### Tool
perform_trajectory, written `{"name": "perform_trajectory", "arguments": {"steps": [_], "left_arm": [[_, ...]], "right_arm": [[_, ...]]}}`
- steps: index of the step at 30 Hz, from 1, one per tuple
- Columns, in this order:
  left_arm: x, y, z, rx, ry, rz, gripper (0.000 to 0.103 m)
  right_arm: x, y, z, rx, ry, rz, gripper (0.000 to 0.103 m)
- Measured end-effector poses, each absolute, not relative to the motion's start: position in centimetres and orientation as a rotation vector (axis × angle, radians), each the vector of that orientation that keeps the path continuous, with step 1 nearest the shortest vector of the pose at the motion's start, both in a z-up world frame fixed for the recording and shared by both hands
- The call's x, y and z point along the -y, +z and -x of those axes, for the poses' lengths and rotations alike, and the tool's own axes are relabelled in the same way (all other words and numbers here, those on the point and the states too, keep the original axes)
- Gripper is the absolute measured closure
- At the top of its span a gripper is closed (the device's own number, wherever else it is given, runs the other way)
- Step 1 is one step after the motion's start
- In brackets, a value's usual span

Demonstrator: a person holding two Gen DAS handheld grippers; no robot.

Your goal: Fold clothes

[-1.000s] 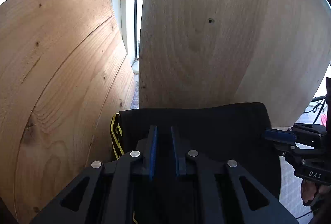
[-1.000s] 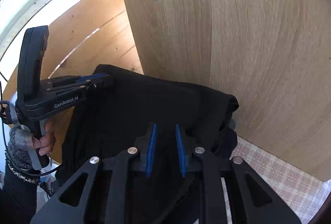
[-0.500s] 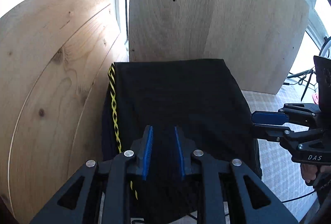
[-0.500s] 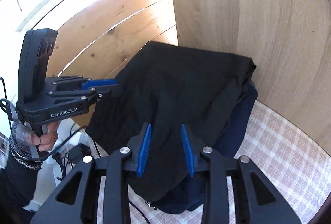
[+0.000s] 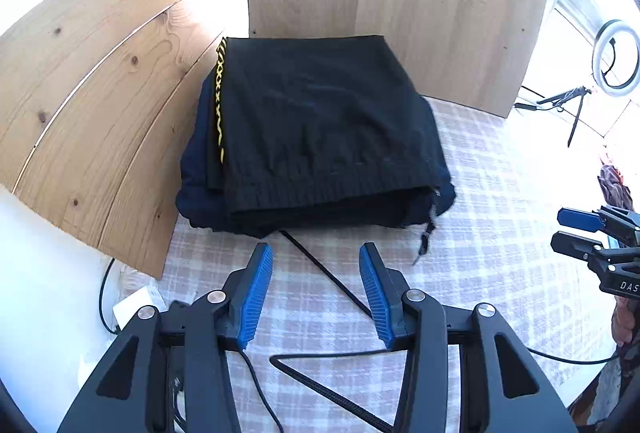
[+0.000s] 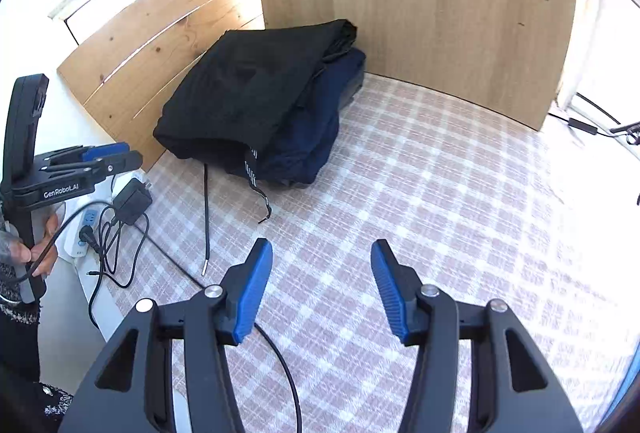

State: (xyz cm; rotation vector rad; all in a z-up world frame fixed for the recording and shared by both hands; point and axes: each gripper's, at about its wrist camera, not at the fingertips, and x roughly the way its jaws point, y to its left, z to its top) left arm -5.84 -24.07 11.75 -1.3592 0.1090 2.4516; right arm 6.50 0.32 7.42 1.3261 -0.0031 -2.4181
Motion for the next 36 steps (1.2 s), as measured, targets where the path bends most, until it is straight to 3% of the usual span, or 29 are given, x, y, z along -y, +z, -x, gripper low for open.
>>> {"name": "perform_trajectory", "arguments": {"steps": [10,26,36], "left_arm": [[16.8,16.8,-3.8,-0.105,2.559,1.249,0.029],[11.8,16.7,-14.1,0.069,2.706,1.292,0.025],[11.9,17.7,-16.8,0.113,2.776,1.279,0.024]], "right_arm": [[-10.2,9.6,-14.2,0.077,-2.534,-1.3,0.048],[-20.7,9.4,-22.8,0.083,-2.589,-1.226,0.048],[-20.5,9.8,-24.1,0.042,-2.553,-1.182,0.048]]}}
